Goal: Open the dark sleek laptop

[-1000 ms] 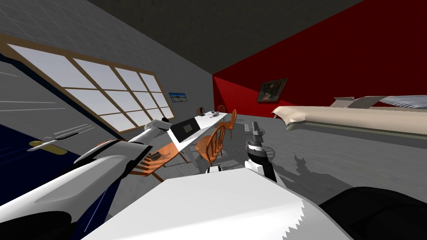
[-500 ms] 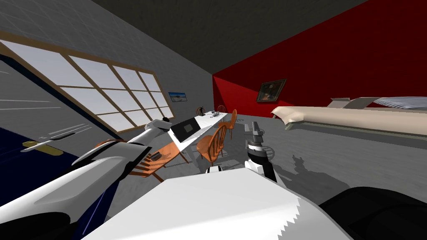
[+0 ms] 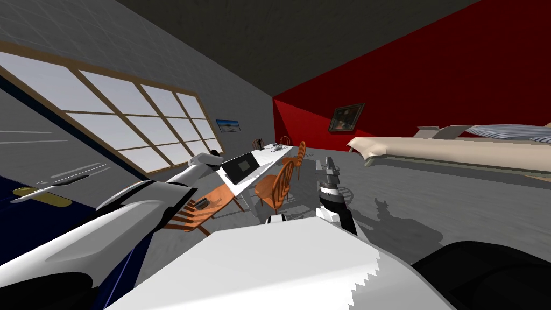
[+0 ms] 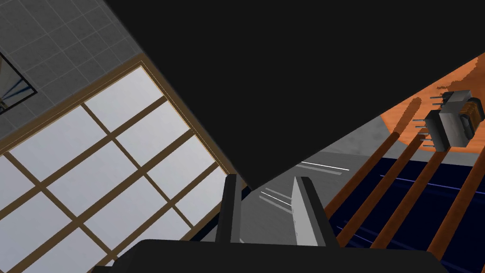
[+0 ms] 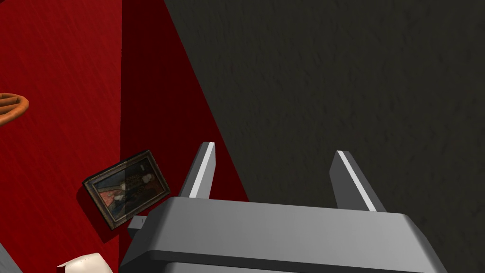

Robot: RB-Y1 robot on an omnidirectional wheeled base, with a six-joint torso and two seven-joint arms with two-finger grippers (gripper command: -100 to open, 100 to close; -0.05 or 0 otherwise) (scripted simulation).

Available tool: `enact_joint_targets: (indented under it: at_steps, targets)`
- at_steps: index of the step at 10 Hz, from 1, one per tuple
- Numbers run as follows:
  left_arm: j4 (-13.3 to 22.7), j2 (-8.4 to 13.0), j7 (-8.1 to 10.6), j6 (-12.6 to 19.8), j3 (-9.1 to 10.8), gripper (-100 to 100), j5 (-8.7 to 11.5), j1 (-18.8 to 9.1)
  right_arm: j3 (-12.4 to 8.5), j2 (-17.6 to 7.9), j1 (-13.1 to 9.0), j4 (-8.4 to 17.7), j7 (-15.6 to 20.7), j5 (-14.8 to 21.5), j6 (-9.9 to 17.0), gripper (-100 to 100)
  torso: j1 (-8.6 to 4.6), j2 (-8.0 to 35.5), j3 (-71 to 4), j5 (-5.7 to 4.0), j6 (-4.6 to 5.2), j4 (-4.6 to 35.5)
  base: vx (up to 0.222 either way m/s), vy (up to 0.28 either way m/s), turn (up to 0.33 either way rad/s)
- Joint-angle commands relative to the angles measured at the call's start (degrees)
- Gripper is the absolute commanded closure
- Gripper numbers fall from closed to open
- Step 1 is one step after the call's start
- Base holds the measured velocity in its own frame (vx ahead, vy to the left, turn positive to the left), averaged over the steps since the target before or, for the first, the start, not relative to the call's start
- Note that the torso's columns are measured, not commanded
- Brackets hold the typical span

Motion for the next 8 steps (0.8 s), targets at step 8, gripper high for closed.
enact_joint_targets:
  at_steps: [8]
  targets:
    - [3.89, -2.68, -1.89, 5.72, 0.82, 100, 4.78, -1.36, 0.01, 0.01, 0.0, 0.0, 0.0, 0.0, 0.0, 0, -0.24, 0.17, 0.11, -0.16, -0.05, 0.13, 0.028, 0.066, -0.017]
